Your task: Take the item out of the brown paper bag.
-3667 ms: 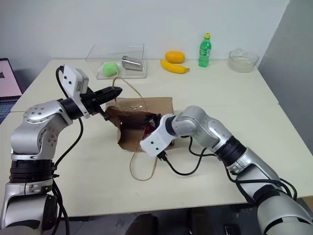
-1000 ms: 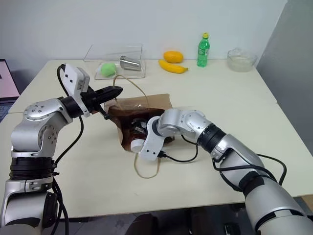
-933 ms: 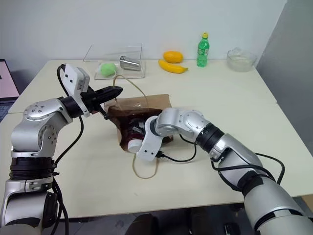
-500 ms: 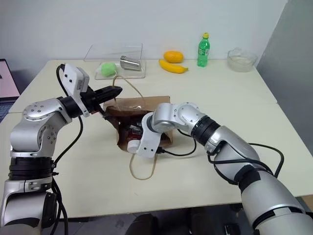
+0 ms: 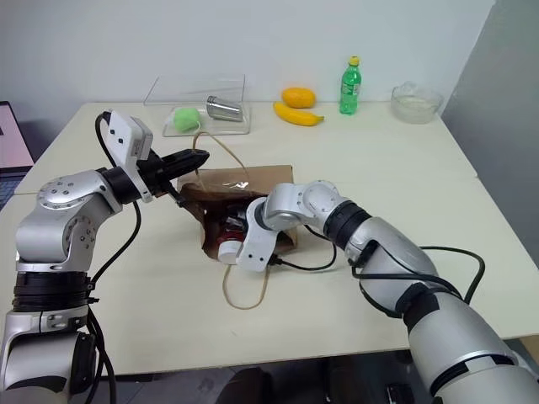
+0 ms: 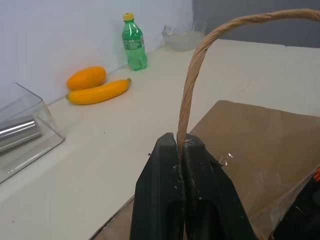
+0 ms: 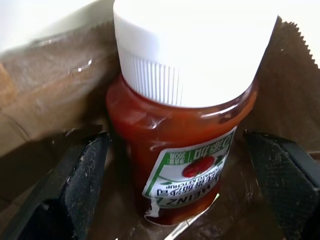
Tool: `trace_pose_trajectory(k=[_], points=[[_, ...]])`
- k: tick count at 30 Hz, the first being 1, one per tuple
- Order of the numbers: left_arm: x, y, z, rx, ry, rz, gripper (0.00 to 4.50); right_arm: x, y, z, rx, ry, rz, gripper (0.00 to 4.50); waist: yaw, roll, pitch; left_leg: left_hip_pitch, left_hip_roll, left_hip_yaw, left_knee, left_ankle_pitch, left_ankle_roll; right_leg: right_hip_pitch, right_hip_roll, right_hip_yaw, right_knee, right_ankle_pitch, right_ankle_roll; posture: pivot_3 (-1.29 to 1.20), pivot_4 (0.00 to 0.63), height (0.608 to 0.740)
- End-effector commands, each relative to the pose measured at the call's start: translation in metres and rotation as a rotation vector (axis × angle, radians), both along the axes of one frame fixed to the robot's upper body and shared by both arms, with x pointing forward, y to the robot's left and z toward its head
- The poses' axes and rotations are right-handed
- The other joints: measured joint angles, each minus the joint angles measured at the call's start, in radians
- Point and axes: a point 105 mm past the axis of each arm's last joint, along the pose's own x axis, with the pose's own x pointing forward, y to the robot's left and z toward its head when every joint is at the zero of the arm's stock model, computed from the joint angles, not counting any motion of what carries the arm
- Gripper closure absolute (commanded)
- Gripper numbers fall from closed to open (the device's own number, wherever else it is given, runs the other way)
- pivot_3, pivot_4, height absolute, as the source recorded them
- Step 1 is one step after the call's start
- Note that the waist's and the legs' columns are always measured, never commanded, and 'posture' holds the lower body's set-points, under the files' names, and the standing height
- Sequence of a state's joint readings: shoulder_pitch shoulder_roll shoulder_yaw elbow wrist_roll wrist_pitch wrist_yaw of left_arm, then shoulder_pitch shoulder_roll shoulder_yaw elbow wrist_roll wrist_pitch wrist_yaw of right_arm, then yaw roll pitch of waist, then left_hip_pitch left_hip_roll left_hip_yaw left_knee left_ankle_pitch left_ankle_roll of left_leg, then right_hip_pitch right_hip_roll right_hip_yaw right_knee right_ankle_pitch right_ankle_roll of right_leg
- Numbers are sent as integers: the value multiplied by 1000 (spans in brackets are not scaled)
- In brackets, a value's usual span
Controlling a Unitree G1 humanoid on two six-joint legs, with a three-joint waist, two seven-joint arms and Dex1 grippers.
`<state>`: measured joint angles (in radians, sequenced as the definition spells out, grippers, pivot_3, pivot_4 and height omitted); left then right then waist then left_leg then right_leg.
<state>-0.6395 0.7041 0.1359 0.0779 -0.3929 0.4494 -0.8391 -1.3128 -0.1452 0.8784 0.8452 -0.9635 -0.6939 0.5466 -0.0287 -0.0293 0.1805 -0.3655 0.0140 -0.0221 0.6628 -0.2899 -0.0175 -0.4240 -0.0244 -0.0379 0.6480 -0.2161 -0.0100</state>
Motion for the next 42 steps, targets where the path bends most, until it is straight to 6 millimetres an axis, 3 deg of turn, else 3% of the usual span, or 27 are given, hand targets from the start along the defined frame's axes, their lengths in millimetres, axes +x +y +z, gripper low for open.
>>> trace_pose_trajectory(k=[1,9,19,24,26,32,35,42], points=[[-5,2,17,12,-69,6,4500,-5,8,17,75,22,20,30,0,0,0,0,0,0,0,0,0,0,0,0,0,0,0,0,150,740],[-6,3,17,10,-67,8,4500,-4,19,16,34,-60,50,30,0,0,0,0,0,0,0,0,0,0,0,0,0,0,0,0,150,740],[-7,3,17,10,-68,12,4500,11,18,-5,55,-49,-35,30,0,0,0,0,0,0,0,0,0,0,0,0,0,0,0,0,150,740],[-8,2,17,10,-66,10,4500,8,13,-14,53,-4,-43,1269,-1,0,0,0,0,0,0,0,0,0,0,0,1,0,0,0,150,740],[-8,2,17,10,-66,10,4500,6,14,-13,60,7,-34,1482,-1,0,0,0,0,0,0,0,0,0,0,0,1,0,0,0,150,740],[-7,2,16,14,-64,8,4500,-4,18,-8,107,51,-1,1488,-1,0,0,0,0,0,0,0,0,0,0,0,0,0,0,0,150,740],[-8,4,16,17,-64,14,4500,-9,10,2,152,94,30,1488,-1,0,0,0,0,0,0,0,0,0,0,0,1,0,0,0,150,740],[-8,5,16,16,-61,19,4500,-32,8,14,253,283,65,1488,-1,0,0,0,0,0,0,0,0,0,0,0,0,0,0,0,150,740]])
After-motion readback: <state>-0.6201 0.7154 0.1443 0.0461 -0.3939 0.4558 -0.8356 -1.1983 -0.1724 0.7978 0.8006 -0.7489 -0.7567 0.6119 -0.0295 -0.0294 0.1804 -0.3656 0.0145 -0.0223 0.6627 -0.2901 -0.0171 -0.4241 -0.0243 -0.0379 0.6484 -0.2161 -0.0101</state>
